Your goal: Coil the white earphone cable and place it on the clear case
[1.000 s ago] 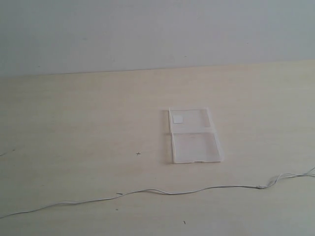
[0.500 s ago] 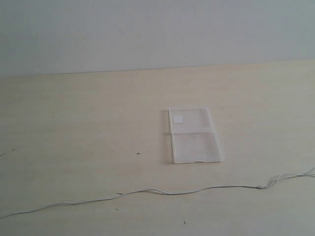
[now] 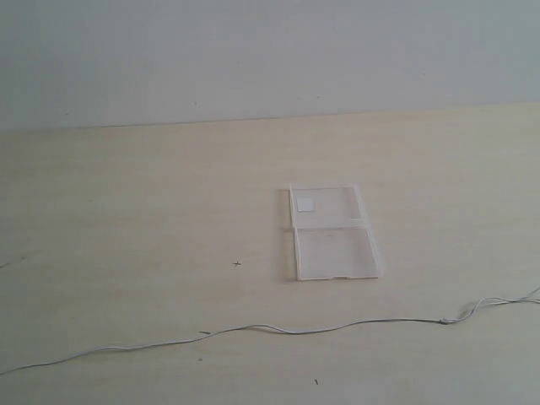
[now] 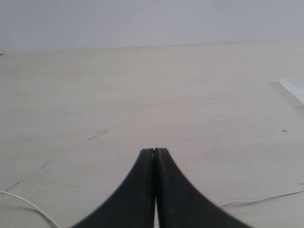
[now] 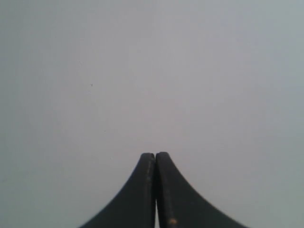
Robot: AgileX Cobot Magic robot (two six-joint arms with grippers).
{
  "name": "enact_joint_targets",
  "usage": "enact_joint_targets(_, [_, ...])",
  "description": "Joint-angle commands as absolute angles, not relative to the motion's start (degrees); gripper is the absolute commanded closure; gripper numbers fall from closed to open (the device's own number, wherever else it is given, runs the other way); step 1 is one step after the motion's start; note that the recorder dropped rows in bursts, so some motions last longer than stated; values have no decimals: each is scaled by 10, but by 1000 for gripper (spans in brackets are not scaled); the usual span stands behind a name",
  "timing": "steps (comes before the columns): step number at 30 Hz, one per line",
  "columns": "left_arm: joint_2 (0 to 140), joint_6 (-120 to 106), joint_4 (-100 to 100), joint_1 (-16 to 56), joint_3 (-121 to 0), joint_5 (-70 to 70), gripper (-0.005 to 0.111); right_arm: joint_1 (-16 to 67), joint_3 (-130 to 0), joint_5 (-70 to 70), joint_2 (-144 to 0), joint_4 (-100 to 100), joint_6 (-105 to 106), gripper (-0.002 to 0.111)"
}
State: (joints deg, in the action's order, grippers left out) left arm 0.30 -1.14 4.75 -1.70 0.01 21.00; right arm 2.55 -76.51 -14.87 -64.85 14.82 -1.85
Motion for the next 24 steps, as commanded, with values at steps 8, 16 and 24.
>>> enact_joint_targets(8, [0,-12,53,-18,0,203,107,22,-769,-122,-653,76,-15,108])
enact_joint_targets(16, [0,-12,53,-18,0,203,107,59,-769,-301,-744,128,124,108])
enact_joint_targets(24, [0,-12,53,-18,0,203,107,242,-770,-510,-891,246,479,108])
